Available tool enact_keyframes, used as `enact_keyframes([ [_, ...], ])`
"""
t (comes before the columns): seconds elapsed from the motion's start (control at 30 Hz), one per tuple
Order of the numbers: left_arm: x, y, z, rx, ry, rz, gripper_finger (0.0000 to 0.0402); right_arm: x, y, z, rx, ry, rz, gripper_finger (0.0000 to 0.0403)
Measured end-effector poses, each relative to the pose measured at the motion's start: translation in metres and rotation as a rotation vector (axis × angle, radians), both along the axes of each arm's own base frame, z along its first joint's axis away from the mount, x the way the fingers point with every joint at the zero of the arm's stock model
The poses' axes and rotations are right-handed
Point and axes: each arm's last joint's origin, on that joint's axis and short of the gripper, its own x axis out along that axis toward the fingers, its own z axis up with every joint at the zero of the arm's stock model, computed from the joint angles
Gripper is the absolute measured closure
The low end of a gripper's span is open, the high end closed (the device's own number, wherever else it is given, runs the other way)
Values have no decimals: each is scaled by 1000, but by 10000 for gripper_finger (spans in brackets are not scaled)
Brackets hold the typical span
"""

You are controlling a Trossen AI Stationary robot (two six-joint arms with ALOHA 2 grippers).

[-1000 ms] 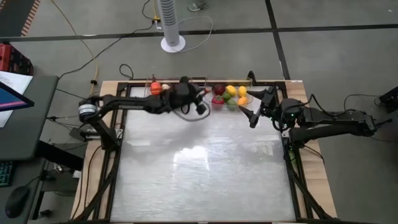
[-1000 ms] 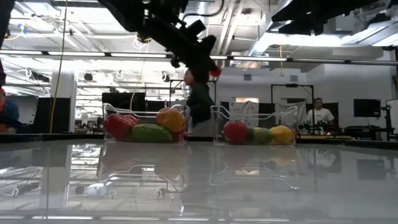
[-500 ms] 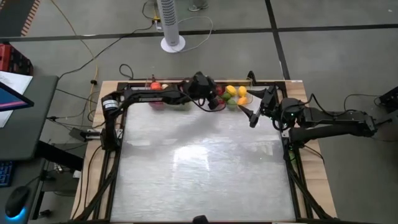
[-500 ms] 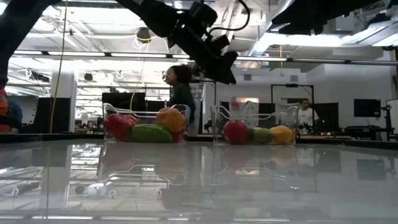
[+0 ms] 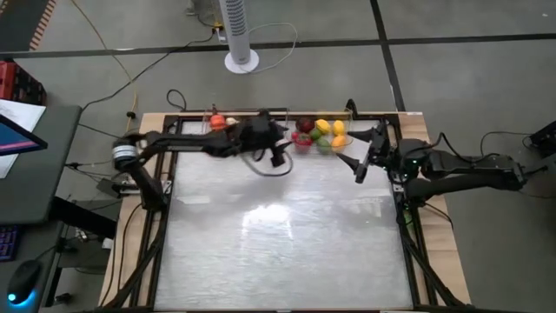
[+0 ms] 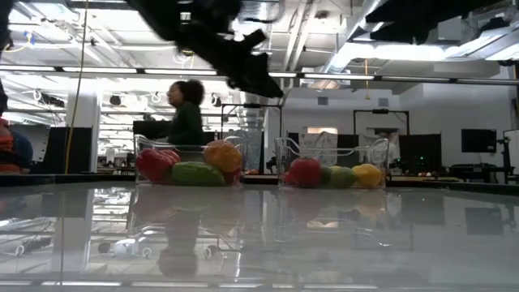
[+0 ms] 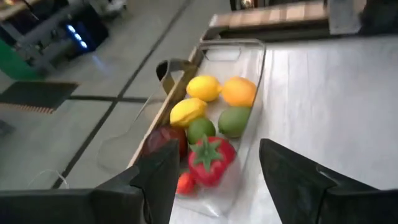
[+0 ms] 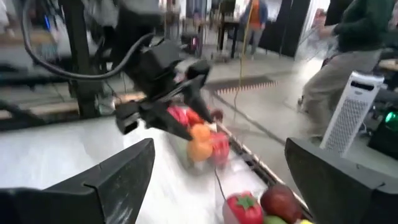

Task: Sort produce into baskets
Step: Put the pepper in the container, then return to Home position

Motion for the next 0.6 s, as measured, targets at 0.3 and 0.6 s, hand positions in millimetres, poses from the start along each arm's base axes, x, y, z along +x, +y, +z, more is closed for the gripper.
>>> enact_keyframes([
  [0.3, -87, -59, -12, -27, -223, -62, 203, -23, -3, -39, -65, -264, -34, 31],
  [0.6, -161, -97, -27, -49, -347, -143, 213, -36, -2, -49, 76, -316, 41, 35],
])
